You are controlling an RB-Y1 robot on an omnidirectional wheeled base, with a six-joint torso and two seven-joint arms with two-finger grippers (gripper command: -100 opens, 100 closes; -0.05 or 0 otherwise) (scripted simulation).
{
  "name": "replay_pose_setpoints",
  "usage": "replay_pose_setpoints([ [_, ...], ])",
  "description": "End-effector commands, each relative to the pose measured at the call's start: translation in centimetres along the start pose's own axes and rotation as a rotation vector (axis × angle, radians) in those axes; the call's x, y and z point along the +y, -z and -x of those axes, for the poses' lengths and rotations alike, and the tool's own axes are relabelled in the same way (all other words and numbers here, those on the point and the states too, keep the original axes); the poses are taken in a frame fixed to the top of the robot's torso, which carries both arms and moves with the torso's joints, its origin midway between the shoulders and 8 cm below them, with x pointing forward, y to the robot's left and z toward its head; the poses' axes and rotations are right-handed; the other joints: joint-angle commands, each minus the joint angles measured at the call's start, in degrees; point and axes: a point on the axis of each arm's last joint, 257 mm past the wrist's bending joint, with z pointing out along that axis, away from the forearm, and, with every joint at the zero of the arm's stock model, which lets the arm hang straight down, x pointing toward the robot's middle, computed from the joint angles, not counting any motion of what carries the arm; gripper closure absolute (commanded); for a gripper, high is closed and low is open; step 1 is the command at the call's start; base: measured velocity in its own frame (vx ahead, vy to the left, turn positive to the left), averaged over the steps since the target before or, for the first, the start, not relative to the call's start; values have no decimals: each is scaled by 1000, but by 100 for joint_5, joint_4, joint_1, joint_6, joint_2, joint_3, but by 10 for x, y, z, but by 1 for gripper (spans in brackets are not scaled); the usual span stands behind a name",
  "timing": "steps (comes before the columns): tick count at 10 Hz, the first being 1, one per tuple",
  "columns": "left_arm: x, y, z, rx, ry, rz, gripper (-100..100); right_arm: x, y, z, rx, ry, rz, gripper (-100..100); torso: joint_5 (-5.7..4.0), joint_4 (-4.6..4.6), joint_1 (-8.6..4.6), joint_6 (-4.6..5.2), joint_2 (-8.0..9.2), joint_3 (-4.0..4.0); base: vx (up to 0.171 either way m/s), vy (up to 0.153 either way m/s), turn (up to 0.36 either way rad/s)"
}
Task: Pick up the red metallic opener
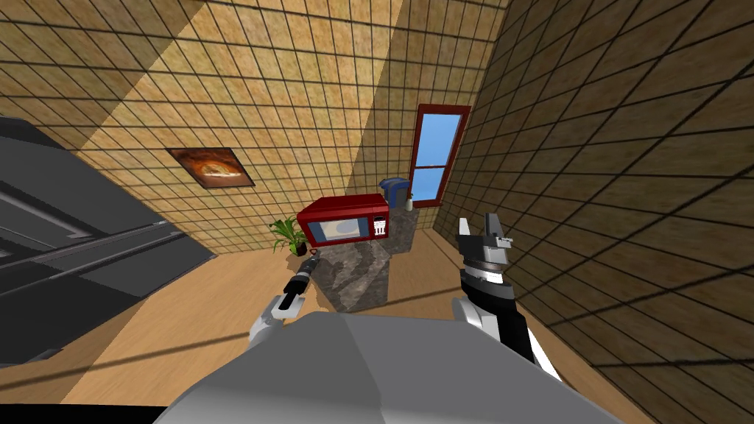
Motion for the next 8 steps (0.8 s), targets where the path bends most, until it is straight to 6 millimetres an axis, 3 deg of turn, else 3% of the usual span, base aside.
replay_pose_setpoints([
  [1, -12, 3, 1, -1, -4, -28, 100, 0, 0, 0, 0, 0, 0, 0, 0, 0, 0, 0, 0, 0, 82, 11, 173],
  [2, -19, 17, -25, 46, 6, -34, 100, 0, 0, 0, 0, 0, 0, 0, -5, 3, 3, 3, -3, 0, 102, 37, 238],
  [3, -32, 13, -11, 18, -2, -63, 100, 0, 0, 0, 0, 0, 0, 0, 0, -2, 8, -2, -6, -4, 89, 27, 168],
  [4, -40, 28, -35, 62, 9, -70, 100, 0, 0, 0, 0, 0, 0, 0, -3, 3, 10, 6, -9, -4, 119, 33, 287],
  [6, -53, 23, -22, 35, 4, -97, 100, 0, 0, 0, 0, 0, 0, 0, -2, 1, 7, 9, -14, -7, 69, 10, 58],
  [7, -63, 38, -44, 76, 19, -105, 100, 0, 0, 0, 0, 0, 0, 0, -2, 5, 3, 14, 1, 2, 79, 20, 185],
  [8, -72, 35, -34, 55, 15, -126, 100, 0, 0, 0, 0, 0, 0, 0, 1, 1, 6, 0, 1, 0, 79, 18, 199],
])
